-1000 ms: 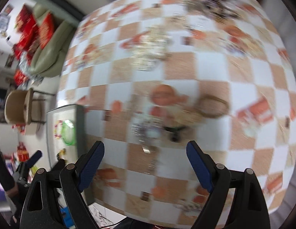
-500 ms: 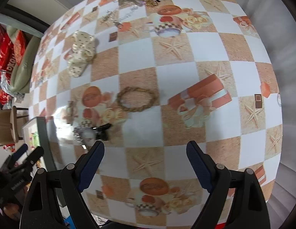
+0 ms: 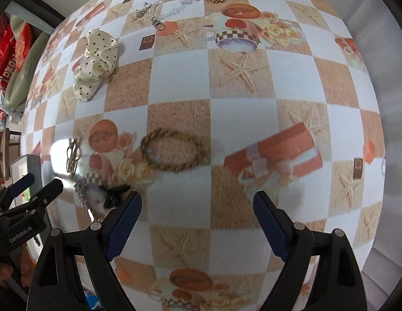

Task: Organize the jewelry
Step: 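Move both tools back over the table toward the remaining jewelry, then grasp the beige hair claw with the left tool while the right tool grasps the braided bracelet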

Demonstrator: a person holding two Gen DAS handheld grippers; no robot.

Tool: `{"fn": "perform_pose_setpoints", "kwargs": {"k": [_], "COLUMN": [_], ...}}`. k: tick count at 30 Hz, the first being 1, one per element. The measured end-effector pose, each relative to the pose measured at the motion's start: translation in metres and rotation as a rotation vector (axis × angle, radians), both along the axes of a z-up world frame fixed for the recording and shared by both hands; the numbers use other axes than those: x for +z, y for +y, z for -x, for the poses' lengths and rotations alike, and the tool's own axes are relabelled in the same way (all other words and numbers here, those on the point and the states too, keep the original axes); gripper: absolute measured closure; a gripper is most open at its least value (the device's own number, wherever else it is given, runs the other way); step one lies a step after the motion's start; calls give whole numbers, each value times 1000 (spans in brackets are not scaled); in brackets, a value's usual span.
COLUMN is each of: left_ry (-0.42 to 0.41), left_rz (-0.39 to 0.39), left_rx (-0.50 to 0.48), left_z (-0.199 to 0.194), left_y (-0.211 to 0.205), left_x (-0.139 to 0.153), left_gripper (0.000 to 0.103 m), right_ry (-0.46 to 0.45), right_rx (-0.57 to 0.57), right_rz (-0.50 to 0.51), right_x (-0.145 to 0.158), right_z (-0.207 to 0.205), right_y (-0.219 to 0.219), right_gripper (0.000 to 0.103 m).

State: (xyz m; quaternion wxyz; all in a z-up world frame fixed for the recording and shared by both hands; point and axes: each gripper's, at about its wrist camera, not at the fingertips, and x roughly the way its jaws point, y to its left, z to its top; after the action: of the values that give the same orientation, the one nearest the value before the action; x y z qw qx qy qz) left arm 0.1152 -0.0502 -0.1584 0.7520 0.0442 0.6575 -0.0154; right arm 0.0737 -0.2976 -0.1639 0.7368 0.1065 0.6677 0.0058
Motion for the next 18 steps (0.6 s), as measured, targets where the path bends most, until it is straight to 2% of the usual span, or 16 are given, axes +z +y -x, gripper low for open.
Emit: {"fn": "perform_pose_setpoints", "kwargs": {"k": [3, 6, 11, 16, 18], "left_ry": [14, 24, 20, 10, 8], "left_rz": [-4, -5, -1, 26, 47], "left_rx": [-1, -13, -37, -48, -52], "left_z": [-5, -10, -17, -21, -23], "left_y": [-1, -4, -10, -15, -18], "left_x": [-9, -18, -27, -31, -31], "left_gripper": [13, 21, 22, 24, 31], "right_ry": [-7, -9, -21, -43, -51], "right_rx": [22, 28, 51, 123, 137], "right_rz": [28, 47, 76, 123, 133], "right_x": [-5, -10, -16, -20, -20], "right_z": [-8, -12, -22, -29, -31], "right_y": [1, 0, 3, 15, 19], "right_gripper": [13, 13, 14, 25, 30]}}
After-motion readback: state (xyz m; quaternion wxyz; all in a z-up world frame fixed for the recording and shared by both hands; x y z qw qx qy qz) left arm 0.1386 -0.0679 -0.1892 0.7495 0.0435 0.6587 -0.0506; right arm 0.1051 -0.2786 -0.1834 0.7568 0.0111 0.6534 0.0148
